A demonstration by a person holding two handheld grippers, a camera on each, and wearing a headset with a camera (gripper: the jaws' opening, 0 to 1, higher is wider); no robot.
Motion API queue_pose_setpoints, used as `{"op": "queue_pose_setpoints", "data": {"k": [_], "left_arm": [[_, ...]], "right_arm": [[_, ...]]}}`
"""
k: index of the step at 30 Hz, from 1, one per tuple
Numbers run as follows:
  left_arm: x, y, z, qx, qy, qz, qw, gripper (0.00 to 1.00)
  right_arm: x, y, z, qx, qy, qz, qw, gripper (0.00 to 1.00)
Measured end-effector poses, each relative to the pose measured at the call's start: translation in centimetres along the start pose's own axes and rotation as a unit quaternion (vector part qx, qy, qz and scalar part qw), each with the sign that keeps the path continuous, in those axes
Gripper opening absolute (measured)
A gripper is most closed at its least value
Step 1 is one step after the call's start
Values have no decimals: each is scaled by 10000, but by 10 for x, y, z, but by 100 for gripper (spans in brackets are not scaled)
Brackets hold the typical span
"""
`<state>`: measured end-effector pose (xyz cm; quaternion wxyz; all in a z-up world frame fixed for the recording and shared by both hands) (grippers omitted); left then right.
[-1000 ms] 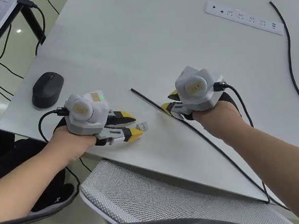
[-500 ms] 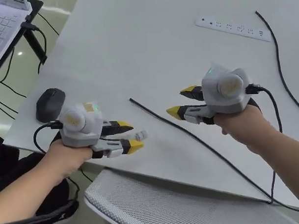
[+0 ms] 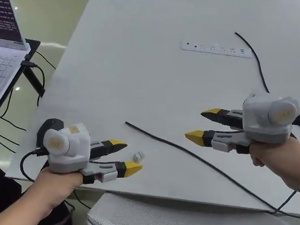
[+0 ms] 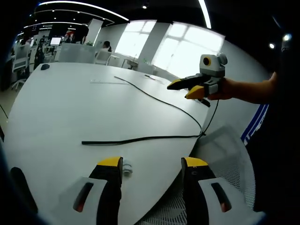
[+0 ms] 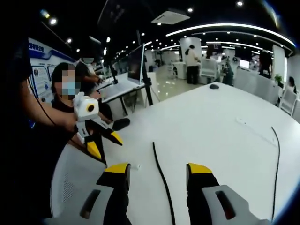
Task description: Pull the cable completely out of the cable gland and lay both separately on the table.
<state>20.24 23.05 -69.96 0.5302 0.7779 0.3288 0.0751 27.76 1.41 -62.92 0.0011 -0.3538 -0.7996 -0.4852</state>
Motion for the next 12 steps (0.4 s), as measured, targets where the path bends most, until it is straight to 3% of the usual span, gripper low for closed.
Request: {"op": "queue_pose_setpoints", "data": {"k": [6,8,12], "left_arm": [[-12,6,-9,-107,-43,38,9999,57],[-15,6,-10,-76,-43,74,9999,59],[-20,8,-12,-147,-17,151,9998,63]], "right_arm": [[-2,-21,-39,-371,-120,296,9988,53],[0,-26,-47,-598,-94,396,9974,57],[0,-47,-61,-715,-186,509,9960,65]]}}
Point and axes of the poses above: the centre of the closed fingertips' face, and the gripper's own axes: z roughly forward along the fingers, x roughly to its left, y roughly out of its top, the point moved 5 cm from there along -z, roughly backward along the fingers, and after that the axes turned 12 degrees about z, right-handed, at the moved point
